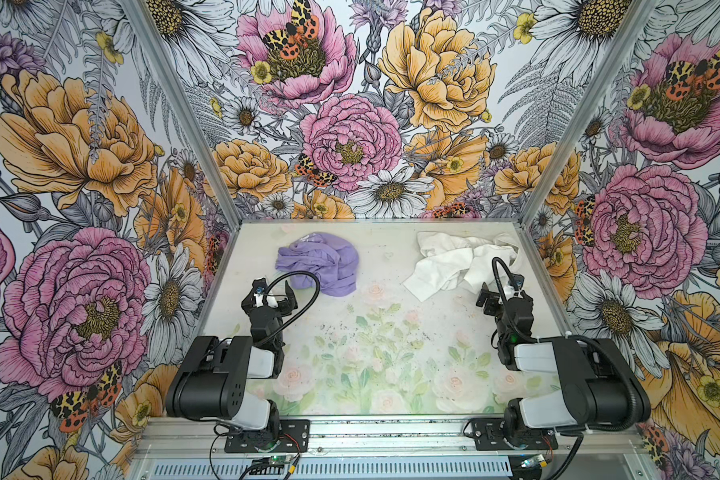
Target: Pick out a specific cloth from the pile
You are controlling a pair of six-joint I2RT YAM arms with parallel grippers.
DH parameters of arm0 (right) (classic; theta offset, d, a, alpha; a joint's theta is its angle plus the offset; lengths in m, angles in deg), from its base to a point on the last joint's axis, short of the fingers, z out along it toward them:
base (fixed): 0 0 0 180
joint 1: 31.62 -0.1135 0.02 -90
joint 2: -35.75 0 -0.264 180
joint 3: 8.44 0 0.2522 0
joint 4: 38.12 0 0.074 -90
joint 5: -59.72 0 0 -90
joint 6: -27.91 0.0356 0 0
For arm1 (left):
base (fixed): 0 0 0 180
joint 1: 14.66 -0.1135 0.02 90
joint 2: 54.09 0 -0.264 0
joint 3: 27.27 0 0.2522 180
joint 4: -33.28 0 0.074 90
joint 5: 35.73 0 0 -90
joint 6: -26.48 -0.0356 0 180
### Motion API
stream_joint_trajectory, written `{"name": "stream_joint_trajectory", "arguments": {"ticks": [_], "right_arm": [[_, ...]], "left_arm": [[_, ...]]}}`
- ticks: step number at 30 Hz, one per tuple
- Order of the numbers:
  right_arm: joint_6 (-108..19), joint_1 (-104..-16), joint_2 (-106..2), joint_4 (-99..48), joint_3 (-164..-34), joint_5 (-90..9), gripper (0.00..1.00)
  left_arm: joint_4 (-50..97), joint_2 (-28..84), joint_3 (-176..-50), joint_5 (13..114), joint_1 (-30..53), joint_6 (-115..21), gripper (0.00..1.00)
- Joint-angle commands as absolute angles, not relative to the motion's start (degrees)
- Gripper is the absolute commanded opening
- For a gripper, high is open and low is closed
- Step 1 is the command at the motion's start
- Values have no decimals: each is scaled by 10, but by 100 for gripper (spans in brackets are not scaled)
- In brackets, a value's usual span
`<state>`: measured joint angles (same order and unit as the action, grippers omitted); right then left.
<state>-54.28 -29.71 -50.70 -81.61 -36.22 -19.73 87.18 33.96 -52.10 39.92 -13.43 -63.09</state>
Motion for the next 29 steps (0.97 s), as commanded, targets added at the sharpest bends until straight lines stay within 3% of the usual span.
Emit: {"name": "stream_joint_trajectory", "arguments": {"ticks": [1,8,29], "right_arm": [[-549,-291,-514,-887,-362,-231,99],[-564,-290,-519,-778,-425,-274,100],[-551,-292,-521,-781,-425,-233,100]], "left_arm": [[953,369,-527,437,-140,-635,99],[746,348,-620,414,-143,-627,99],[750,349,-620,397,-133,-633,99]]}}
